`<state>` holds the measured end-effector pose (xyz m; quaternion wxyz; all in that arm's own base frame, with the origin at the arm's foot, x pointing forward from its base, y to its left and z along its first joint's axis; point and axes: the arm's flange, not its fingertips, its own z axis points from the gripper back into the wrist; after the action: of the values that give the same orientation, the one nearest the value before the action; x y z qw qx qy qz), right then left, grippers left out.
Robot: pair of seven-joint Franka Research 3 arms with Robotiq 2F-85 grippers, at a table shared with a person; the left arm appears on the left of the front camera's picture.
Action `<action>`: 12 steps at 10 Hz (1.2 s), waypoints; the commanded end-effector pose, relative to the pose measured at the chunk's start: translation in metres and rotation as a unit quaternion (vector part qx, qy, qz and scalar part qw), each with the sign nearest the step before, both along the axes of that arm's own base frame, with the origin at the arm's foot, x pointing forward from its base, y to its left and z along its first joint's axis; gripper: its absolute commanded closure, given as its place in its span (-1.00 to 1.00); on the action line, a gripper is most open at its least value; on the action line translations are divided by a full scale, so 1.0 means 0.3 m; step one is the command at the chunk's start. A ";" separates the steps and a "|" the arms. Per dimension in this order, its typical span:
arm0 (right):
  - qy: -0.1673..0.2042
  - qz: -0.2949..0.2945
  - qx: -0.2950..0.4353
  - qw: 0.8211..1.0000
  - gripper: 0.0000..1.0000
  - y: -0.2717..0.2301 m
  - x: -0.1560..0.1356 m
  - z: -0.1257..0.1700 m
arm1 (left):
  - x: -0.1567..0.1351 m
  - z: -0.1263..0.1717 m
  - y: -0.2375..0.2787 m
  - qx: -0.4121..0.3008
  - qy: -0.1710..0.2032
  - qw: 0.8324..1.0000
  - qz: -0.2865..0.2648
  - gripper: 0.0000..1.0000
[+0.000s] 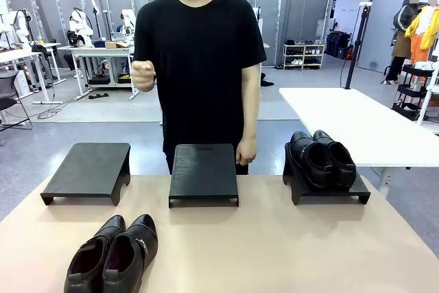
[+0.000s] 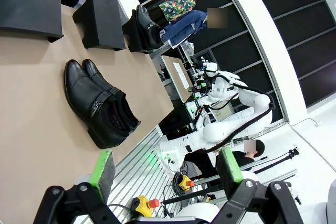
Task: Place the shoes on the stand as instructed by the person.
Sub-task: Pick up another pair of Shoes and place it on the Shoes Stand indicated by the person.
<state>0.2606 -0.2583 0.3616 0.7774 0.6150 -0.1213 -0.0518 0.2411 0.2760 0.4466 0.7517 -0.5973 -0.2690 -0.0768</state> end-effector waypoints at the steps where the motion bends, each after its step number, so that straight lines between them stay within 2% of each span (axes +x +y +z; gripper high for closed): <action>1: 0.004 0.002 -0.004 1.000 -1.00 0.000 -0.010 0.014 | -0.002 0.005 0.003 0.000 -0.003 1.000 0.000 -1.00; 12: 0.004 0.002 -0.004 1.000 -1.00 0.000 -0.010 0.014 | -0.002 0.005 0.003 0.000 -0.003 1.000 0.000 -1.00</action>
<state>0.2601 -0.2587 0.3618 0.7777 0.6145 -0.1217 -0.0524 0.2411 0.2760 0.4466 0.7517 -0.5973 -0.2690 -0.0768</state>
